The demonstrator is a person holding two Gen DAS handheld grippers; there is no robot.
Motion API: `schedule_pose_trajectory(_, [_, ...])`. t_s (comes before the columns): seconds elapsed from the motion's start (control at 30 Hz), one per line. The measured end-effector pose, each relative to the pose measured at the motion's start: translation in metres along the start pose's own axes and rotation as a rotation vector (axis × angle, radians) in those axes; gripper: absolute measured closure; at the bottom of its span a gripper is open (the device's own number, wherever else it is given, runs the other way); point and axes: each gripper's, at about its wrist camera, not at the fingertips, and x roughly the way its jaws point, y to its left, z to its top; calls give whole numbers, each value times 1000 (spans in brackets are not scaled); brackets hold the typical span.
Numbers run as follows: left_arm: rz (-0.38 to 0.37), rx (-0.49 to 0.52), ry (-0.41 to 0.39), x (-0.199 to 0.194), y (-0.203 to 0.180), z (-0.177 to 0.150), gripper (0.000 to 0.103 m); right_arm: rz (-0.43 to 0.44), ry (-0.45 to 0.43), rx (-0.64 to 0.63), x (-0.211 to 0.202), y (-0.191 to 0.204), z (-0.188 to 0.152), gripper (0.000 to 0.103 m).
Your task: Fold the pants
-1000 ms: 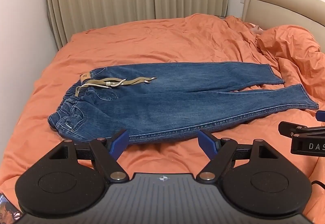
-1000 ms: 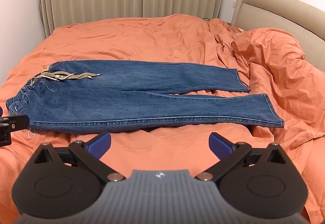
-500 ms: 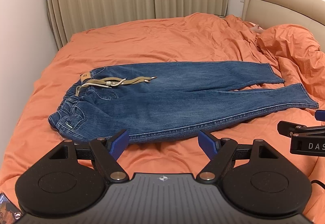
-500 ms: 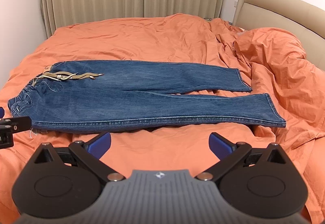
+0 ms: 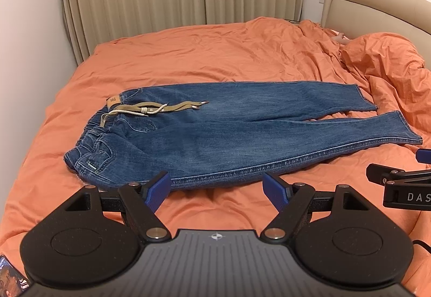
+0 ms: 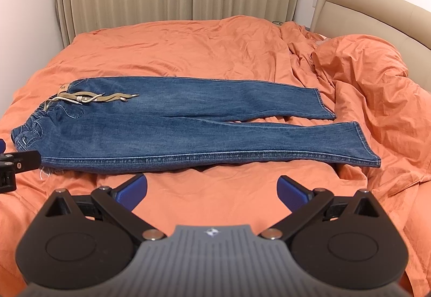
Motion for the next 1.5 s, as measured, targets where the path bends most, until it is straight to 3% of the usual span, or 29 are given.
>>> schedule_pose_trajectory(1.5, [-11, 5, 12, 1, -11, -2, 12, 13, 22, 14, 2, -5, -7, 5])
